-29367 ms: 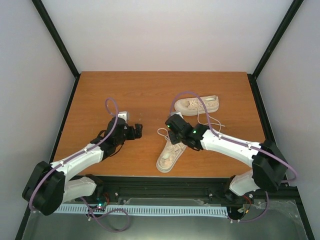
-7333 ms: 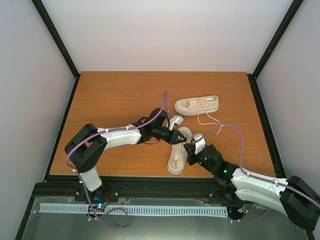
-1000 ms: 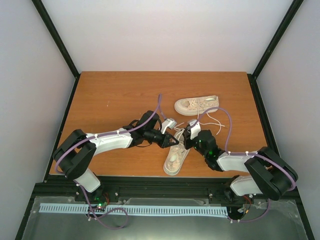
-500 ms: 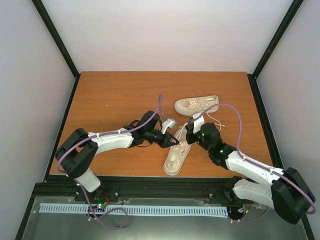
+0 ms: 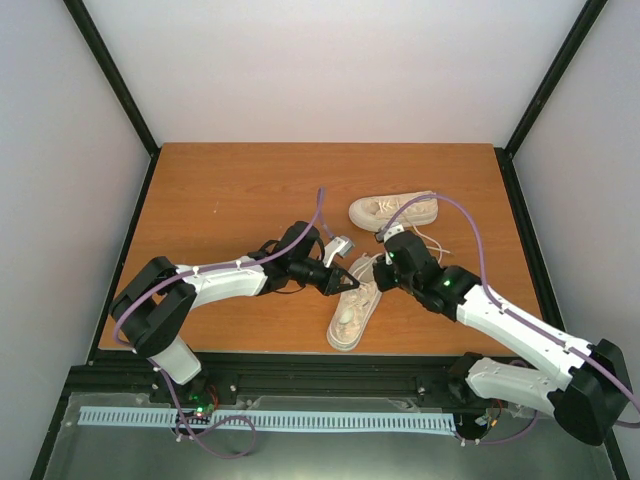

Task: Tie the shoes
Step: Cross the shoelace with the shoelace.

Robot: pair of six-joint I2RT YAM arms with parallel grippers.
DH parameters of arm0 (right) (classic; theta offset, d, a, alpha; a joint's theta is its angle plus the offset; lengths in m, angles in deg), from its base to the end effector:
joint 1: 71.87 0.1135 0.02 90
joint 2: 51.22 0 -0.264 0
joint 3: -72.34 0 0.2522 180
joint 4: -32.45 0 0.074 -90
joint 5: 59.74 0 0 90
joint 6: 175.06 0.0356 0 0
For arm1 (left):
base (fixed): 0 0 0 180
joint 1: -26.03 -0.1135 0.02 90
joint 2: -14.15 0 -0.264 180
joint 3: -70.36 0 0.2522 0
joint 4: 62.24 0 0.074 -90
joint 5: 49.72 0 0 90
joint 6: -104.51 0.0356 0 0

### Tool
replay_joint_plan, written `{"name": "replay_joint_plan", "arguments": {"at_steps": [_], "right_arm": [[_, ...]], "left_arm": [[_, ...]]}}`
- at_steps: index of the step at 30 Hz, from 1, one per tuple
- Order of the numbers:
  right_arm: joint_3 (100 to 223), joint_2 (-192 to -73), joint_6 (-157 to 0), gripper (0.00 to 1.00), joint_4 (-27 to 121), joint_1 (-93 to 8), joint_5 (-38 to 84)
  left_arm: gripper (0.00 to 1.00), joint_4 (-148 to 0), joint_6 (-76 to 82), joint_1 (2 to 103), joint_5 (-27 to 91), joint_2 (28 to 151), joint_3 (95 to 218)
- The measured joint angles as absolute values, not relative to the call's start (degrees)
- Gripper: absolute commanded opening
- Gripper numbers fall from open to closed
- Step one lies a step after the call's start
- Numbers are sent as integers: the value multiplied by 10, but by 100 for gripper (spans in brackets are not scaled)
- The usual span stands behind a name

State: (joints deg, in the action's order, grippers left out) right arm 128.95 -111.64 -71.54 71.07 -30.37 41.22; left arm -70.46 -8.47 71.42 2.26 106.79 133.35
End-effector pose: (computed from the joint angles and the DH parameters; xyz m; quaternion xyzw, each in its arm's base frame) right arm 0.1706 0.1419 0.2528 -0.1828 0.8932 0.1079 0.3964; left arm 0.2175 -0.2517 0.1898 0.3054 0.8053 -0.4755 0.1792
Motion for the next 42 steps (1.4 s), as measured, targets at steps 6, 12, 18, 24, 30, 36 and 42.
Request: {"name": "replay_joint_plan", "arguments": {"at_steps": [6,12,18,24,30,36,42], "right_arm": [[1323,-1117,-700,31,768,-277,466],[1272,-1124,-683,53,727,-277,485],[1169,-1055,-668,65,673,-334,419],[1104,-964,-678,57,592,-359,316],[1062,-968,-686,50,526,-359,276],[1050,-1014,-674,51,487,-360,326],[1050,-1096,-675,56,430,-361,349]], "left_arm": [[1,-705,-85,714,21,1068,1334],[1,-705,-86,714,18,1068,1334],[1,-704,-88,714,15,1068,1333],[1,-704,-93,714,14,1068,1333],[1,-704,-95,714,10,1068,1333],[1,-704,-95,714,10,1068,1333],[1,-704,-95,714,6,1068,1333]]}}
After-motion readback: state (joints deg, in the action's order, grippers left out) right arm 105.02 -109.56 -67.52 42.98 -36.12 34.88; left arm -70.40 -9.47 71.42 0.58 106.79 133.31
